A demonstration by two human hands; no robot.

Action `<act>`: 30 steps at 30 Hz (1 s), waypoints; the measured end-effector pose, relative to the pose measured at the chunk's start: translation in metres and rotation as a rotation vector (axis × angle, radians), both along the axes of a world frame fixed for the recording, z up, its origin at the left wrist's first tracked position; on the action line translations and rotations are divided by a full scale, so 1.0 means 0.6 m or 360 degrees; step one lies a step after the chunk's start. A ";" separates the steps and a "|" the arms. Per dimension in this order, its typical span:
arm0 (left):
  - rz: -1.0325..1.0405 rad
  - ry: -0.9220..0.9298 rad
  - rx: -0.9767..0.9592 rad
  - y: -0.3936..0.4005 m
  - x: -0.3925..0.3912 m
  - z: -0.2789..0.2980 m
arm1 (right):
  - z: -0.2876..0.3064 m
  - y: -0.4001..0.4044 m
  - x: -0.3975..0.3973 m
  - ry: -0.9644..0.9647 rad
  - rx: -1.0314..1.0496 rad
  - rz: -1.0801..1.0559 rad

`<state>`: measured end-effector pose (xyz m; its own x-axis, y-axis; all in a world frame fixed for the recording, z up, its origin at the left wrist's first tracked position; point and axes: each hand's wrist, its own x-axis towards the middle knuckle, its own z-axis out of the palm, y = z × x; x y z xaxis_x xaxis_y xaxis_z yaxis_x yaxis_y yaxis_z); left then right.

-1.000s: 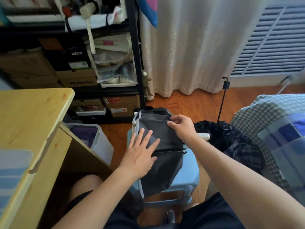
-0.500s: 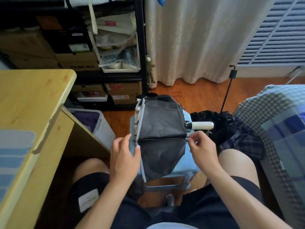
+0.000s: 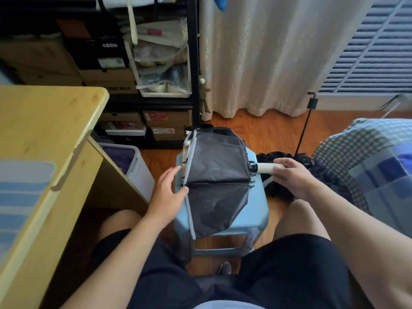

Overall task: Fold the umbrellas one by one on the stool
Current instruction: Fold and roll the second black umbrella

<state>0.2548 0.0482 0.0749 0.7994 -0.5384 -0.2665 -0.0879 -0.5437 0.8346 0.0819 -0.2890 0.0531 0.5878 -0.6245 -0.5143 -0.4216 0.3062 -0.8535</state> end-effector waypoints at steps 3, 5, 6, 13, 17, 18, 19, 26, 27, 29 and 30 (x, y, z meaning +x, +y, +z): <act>0.0045 0.0384 -0.0293 -0.051 0.052 0.013 | 0.001 -0.001 0.006 0.0005 0.0008 0.0004; 0.0142 0.0557 -0.0452 -0.078 0.074 0.027 | 0.012 -0.003 0.006 0.0051 -0.0038 0.0079; 0.0158 0.0543 -0.0445 -0.085 0.084 0.030 | 0.020 -0.005 0.005 0.0067 -0.0066 0.0112; 0.0129 0.0368 -0.0292 -0.044 0.052 0.071 | 0.071 -0.023 -0.015 0.0178 -0.0058 0.0390; 0.0127 0.0509 -0.0269 -0.018 -0.004 0.057 | 0.038 0.007 -0.024 0.0659 -0.0180 0.0368; 0.0071 0.0470 -0.0121 -0.017 -0.014 0.038 | 0.026 0.015 -0.019 0.0804 -0.0259 0.0304; 0.0028 0.0401 0.0035 -0.018 -0.021 0.021 | 0.017 0.023 -0.012 0.0911 -0.0330 0.0242; 0.0103 0.0193 0.0209 -0.045 0.007 -0.029 | 0.016 0.036 0.000 0.1027 -0.0557 0.0154; 0.0102 0.0176 0.0207 -0.047 0.007 -0.028 | 0.019 0.040 -0.007 0.1055 -0.0767 0.0195; 0.0149 0.0168 0.0193 -0.042 0.000 -0.021 | 0.029 0.055 -0.020 0.0979 -0.1335 0.0192; 0.0194 0.0121 0.0202 -0.035 -0.005 -0.015 | 0.041 0.071 -0.024 0.0800 -0.1490 0.0108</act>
